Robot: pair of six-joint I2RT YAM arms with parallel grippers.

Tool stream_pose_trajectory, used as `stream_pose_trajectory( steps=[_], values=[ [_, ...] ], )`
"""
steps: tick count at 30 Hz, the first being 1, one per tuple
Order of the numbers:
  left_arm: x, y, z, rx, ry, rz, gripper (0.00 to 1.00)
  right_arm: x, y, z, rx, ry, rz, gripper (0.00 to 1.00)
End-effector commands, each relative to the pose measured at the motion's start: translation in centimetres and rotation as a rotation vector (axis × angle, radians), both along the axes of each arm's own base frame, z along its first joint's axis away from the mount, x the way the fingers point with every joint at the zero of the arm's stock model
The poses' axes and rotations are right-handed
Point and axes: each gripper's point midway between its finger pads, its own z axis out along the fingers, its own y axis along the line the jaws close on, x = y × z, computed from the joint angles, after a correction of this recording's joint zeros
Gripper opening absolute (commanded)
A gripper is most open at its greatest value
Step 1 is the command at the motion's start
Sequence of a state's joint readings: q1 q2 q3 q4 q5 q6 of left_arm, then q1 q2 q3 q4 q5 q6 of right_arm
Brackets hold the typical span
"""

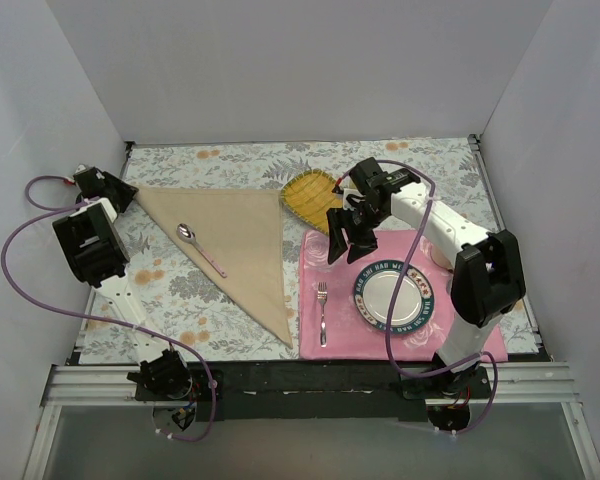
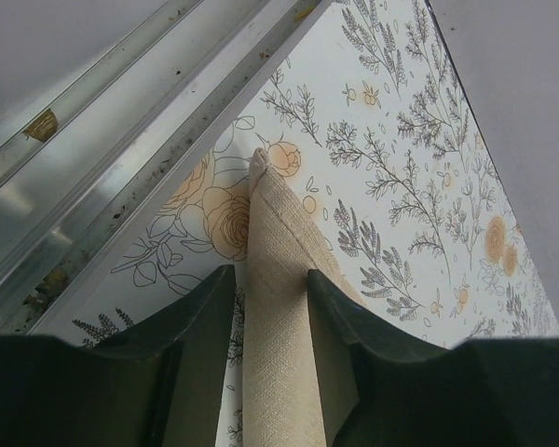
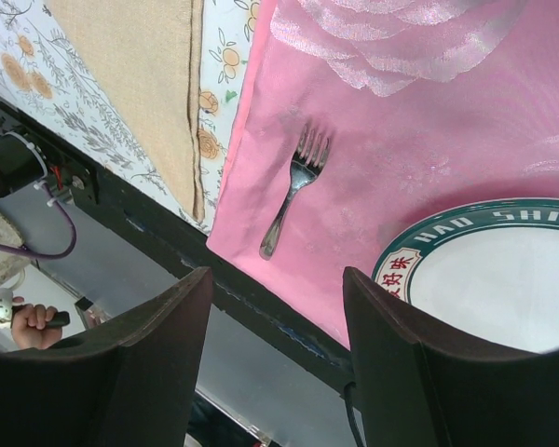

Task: Fold the napkin, place the utensils inside, and roll it up
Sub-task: Fold the napkin

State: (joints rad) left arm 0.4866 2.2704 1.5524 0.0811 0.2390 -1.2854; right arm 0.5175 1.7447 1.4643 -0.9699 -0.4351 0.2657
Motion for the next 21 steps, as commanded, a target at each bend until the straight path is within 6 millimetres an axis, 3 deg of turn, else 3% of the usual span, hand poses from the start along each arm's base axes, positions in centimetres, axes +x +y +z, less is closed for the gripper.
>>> stream_pose_trajectory(
  steps=[1,8,13,16,17,20,21],
  values=[
    [0.4,1.9,-0.4,0.003,-0.006,0.022,0.36,0.3,0.5,0.9,0.015,0.008,-0.013,0.66],
    [0.2,2.1,-1.9,-0.005,0.024,0.039,0.32,0.2,0.3,1.0,0.005,0.011,-0.016,0.66],
    [0.5,1.8,-0.9,-0.021,-0.005,0.039,0.22,0.0,0.1,1.2,-0.004,0.007,-0.003,0.66],
    [0.5,1.5,1.1,-0.009,-0.031,0.032,0.13,0.0,0.2,1.3,0.004,0.011,0.001,0.66],
    [0.7,1.2,2.7,0.007,-0.053,0.023,0.10,0.0,0.4,1.5,0.012,0.013,0.000,0.66],
    [0.6,0.2,4.4,0.032,-0.063,0.010,0.06,0.3,0.7,2.3,0.030,-0.006,0.007,0.66],
    [0.7,-0.3,5.9,0.044,-0.082,0.003,0.02,0.3,0.6,2.3,0.027,-0.012,0.015,0.66]
  ],
)
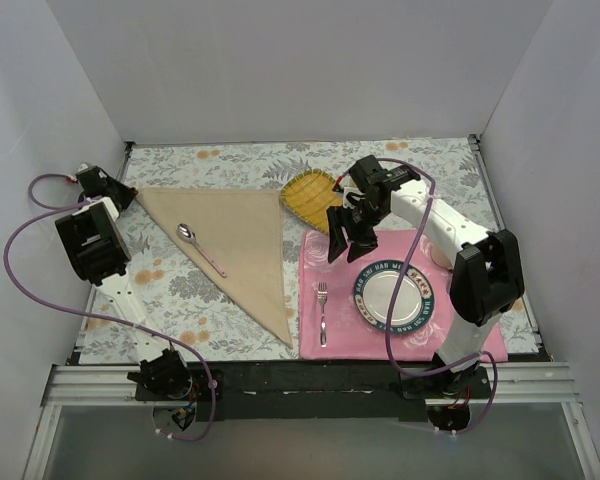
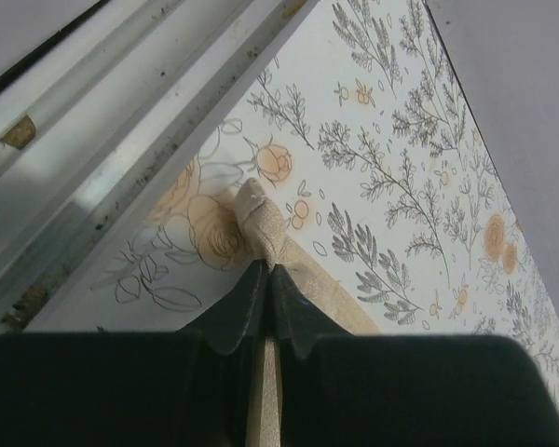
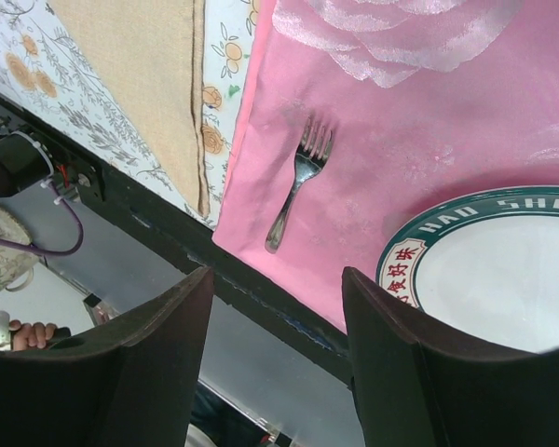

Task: Fold the napkin, place the utensils inside, and roll it up
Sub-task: Fold the napkin

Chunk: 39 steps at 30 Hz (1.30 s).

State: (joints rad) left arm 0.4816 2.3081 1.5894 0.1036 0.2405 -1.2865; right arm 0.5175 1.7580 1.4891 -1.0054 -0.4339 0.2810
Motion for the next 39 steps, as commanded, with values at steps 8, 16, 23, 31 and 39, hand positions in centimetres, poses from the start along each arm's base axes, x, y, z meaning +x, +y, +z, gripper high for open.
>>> stream_pose_trajectory(
  steps=[8,16,23,31,39],
  values=[
    [-2.6,-2.7,8.0,0.047,-0.046,0.023,0.00,-0.8,0.0,2.7,0.055,-0.058,0.038,0.66],
    [-4.4,-4.8,10.0,0.040,-0.056,-0.011,0.00,-1.8,-0.4,3.8,0.084,-0.082,0.043,0.66],
    [-6.4,-7.8,11.7,0.041,-0.046,-0.064,0.00,-2.8,-0.8,4.3,0.105,-0.102,0.036,0.66],
    [-10.3,-13.4,12.7,-0.002,-0.047,-0.144,0.00,-4.2,-1.3,5.0,0.137,-0.119,0.030,0.66],
    [-14.6,-18.2,11.6,-0.060,0.014,-0.188,0.00,-6.0,-2.2,4.9,0.150,-0.129,0.035,0.66]
  ],
)
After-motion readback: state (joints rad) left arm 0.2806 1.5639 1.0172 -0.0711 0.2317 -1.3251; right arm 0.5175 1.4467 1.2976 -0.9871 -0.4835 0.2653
